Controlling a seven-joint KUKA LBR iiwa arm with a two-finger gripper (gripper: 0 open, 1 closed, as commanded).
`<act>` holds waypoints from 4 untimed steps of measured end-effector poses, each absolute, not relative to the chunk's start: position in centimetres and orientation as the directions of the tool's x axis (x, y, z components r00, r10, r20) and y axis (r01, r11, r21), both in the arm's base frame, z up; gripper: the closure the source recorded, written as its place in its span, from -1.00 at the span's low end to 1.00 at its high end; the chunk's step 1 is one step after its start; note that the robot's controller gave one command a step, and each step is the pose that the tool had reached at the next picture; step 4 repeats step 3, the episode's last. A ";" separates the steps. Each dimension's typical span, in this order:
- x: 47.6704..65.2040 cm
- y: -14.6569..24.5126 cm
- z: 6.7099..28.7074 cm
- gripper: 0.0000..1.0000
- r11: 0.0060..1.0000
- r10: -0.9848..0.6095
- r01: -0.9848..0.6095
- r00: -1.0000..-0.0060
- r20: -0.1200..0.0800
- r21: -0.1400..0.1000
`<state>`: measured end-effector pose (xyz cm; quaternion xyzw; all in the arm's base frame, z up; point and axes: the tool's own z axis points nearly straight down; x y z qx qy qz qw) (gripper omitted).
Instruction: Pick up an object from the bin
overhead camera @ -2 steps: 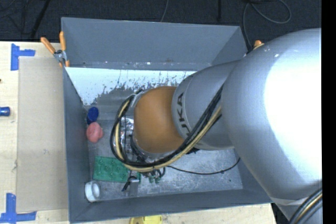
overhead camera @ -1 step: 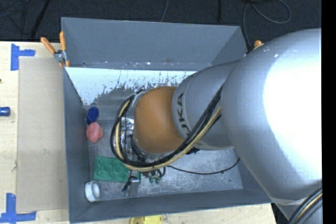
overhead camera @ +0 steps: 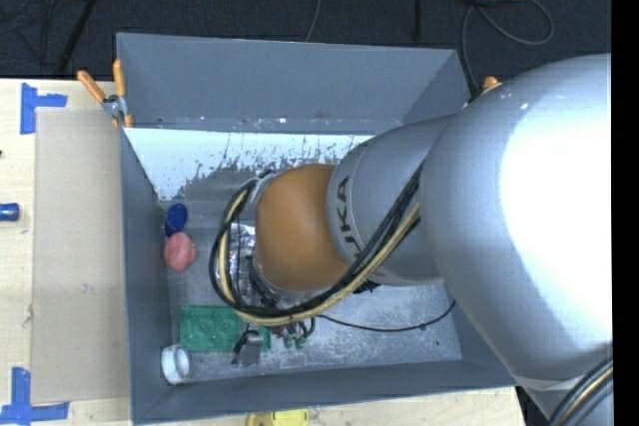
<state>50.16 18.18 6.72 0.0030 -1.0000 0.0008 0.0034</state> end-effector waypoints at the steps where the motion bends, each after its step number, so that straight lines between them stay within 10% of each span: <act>1: 50.2 18.1 8.3 1.00 1.000 -0.001 -0.001 -1.000 0.000 0.000; 2: 50.4 18.1 17.6 1.00 1.000 0.001 0.001 -1.000 -0.006 0.002; 4: 50.5 18.0 19.1 1.00 1.000 0.001 0.001 -1.000 -0.001 0.000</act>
Offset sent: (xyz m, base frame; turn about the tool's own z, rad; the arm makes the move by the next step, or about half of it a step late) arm 0.0001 -0.0002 0.0159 0.0000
